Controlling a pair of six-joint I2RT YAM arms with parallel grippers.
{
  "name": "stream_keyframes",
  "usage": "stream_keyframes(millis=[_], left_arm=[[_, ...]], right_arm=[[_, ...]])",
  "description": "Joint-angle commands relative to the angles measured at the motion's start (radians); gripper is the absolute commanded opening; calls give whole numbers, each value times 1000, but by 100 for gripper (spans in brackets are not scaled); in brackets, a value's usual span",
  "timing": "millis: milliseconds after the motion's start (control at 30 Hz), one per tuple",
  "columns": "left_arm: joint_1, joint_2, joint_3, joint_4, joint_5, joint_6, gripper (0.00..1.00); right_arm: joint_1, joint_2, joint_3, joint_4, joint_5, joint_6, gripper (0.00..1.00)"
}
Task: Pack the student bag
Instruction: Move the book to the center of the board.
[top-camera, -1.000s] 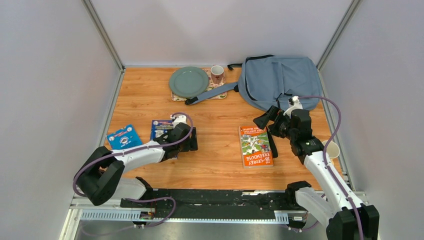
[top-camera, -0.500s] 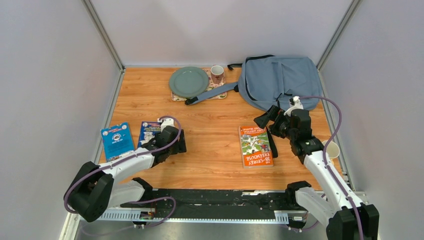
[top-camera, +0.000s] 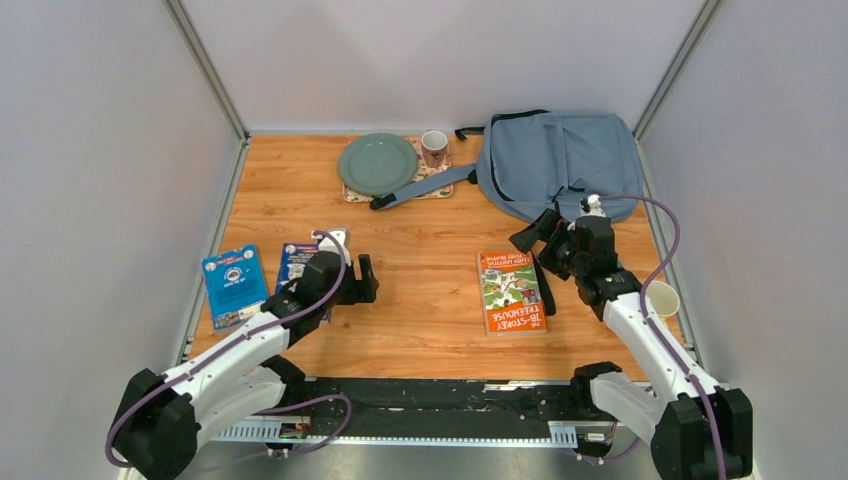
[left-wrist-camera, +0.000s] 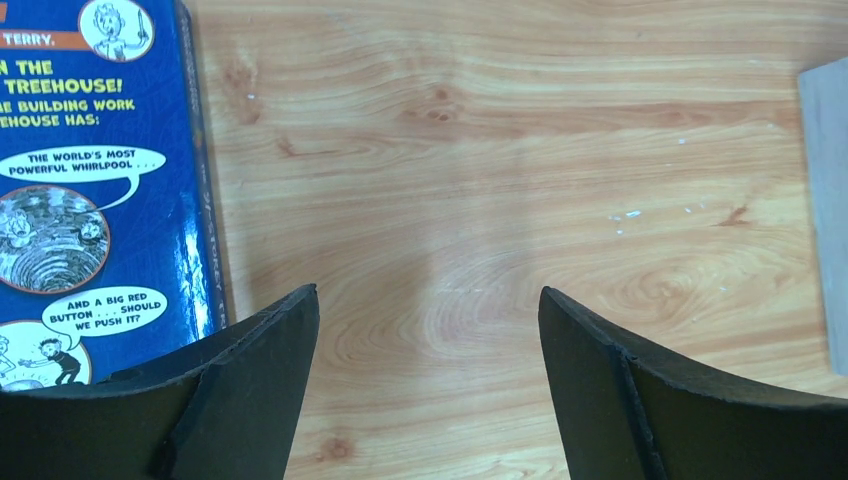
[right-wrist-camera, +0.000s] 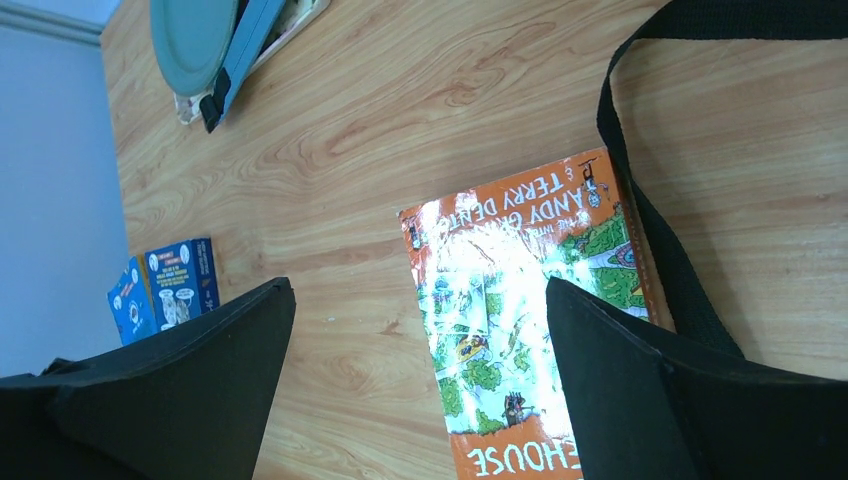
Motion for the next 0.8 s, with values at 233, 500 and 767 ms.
stream_keyframes(millis=[233,500,767], left_arm=[[5,-31,59,86,129,48,91],[5,-23,57,109,146,20,91],[5,-110,20,86,132,26,93]], right_arm=[[0,23,-65,150,168,265,95],[-44,264,205,-29,376,415,100],[-115,584,499,-217,361,529,100]])
